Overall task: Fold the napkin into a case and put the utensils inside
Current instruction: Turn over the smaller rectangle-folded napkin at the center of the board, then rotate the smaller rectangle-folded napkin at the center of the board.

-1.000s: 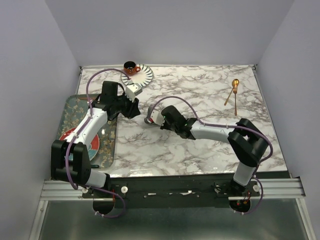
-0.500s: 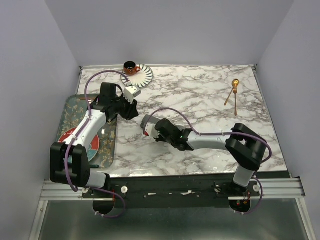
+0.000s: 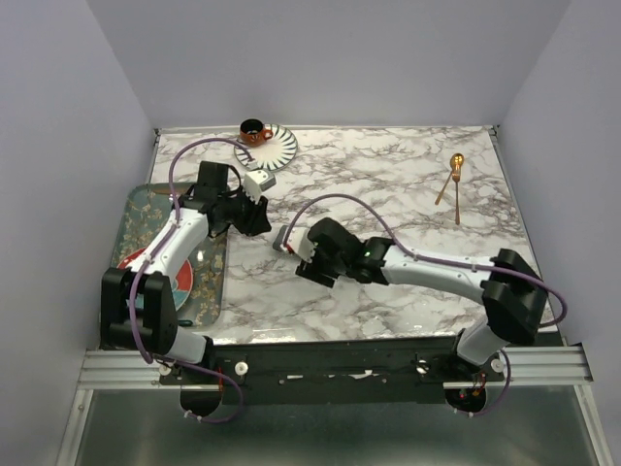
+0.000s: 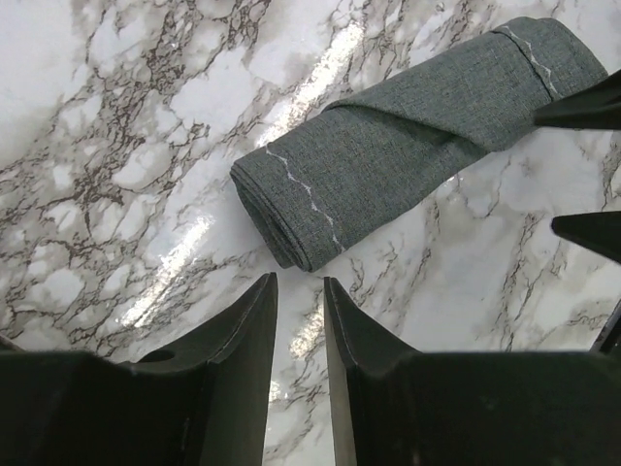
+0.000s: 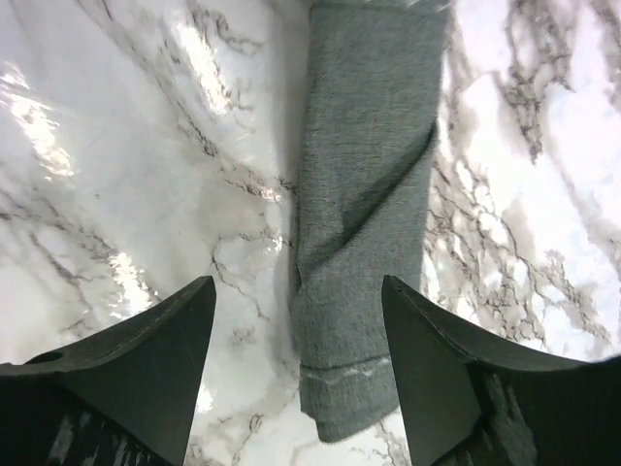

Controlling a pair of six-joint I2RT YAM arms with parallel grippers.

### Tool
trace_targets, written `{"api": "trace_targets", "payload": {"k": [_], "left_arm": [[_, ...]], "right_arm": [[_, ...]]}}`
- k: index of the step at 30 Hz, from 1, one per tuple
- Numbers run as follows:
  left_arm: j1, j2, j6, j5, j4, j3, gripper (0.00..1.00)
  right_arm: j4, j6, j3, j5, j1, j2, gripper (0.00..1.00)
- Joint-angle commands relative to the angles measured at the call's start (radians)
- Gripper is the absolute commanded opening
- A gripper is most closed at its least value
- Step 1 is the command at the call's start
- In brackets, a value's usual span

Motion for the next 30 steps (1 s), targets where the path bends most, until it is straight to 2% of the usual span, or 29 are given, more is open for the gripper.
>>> {"api": "trace_targets", "payload": {"k": [1, 4, 5, 9, 13, 18, 30], "left_arm": [[-0.027, 0.083, -0.006, 0.047, -0.089, 0.063, 0.33], [-0.048, 0.117, -0.013, 0.039, -0.109, 0.080, 0.31], [-0.053, 0.123, -0.016, 0.039, -0.111, 0.083, 0.30], [-0.085, 0.164, -0.036, 0.019, -0.111, 0.100, 0.27], [-0.123, 0.230, -0.039, -0.032, -0.111, 0.136, 0.27], [-0.149, 0.307, -0.021, -0.091, -0.145, 0.159, 0.25], [-0.165, 0.469, -0.013, -0.162, -0.212, 0.248, 0.27]], "right_arm": [[-0.156, 0.051, 0.022, -0.224, -0.098, -0.137, 0.73], [-0.171, 0.006, -0.038, -0.355, -0.204, -0.232, 0.63], [-0.170, -0.017, -0.055, -0.375, -0.233, -0.244, 0.56], [-0.170, -0.122, -0.084, -0.384, -0.272, -0.220, 0.47], [-0.168, -0.173, -0.069, -0.389, -0.277, -0.111, 0.45], [-0.174, -0.216, -0.092, -0.418, -0.275, -0.063, 0.44], [-0.234, -0.138, -0.028, -0.528, -0.221, 0.073, 0.46]]}}
